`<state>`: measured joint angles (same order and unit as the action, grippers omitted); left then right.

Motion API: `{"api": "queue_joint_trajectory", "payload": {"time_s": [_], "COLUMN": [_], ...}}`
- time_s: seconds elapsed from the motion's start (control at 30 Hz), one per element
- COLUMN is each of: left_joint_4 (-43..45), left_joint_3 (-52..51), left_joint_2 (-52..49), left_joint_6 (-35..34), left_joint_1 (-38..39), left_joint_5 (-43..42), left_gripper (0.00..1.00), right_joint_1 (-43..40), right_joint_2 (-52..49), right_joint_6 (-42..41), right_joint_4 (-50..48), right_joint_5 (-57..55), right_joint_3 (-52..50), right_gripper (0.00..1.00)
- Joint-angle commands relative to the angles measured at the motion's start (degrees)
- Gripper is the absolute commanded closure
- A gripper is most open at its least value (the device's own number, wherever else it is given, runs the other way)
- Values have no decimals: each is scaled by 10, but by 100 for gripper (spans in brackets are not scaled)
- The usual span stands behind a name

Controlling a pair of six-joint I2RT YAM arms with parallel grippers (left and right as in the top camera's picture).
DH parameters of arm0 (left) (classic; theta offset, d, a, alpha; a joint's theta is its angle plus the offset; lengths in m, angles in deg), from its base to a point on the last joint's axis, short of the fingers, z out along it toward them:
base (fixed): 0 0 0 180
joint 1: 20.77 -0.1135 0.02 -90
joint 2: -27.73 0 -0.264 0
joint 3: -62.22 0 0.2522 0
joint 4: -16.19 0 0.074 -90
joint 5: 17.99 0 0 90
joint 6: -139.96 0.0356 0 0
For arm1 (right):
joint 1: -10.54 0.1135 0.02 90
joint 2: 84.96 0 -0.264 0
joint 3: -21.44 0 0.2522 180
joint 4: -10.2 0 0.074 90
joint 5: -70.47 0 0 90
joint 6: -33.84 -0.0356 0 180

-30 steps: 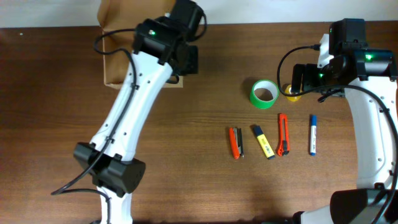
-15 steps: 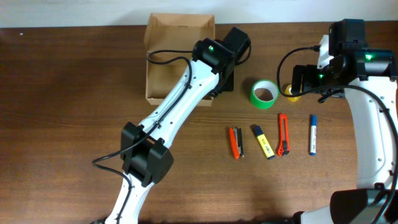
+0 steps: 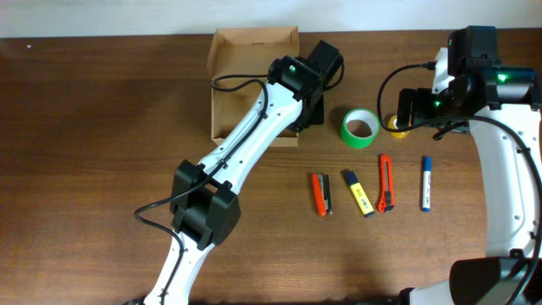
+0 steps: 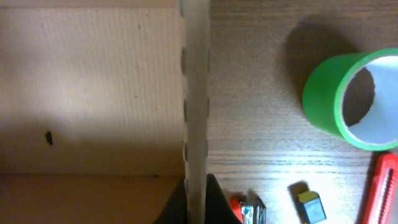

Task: Pack container
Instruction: 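Drag the cardboard box with the left gripper to the table center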

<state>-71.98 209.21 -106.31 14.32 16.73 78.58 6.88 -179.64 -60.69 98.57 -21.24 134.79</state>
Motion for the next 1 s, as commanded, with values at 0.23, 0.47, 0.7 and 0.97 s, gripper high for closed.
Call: {"api": "queue_joint_trajectory", "payload": {"time_s": [0.23, 0.47, 0.7, 0.97], "left_joint_4": [35, 59, 65, 65], "left_joint_3": [-69, -103, -114, -113], "left_joint_2": [-2, -2, -2, -2], "left_joint_6": [5, 5, 14, 30], "left_joint_1": [-8, -18, -20, -21], "left_joint_5": [-11, -23, -17, -1], "left_gripper": [98, 98, 94, 51], "right_joint_1": [-2, -2, -2, -2], "right_joint_2": [2, 2, 2, 2], "right_joint_6": [-4, -4, -4, -4], "right_joint_4": [0, 0, 0, 0], "right_joint_5": [-10, -10, -10, -10], "right_joint_3": [13, 13, 13, 13], "right_gripper": [1, 1, 1, 1]}}
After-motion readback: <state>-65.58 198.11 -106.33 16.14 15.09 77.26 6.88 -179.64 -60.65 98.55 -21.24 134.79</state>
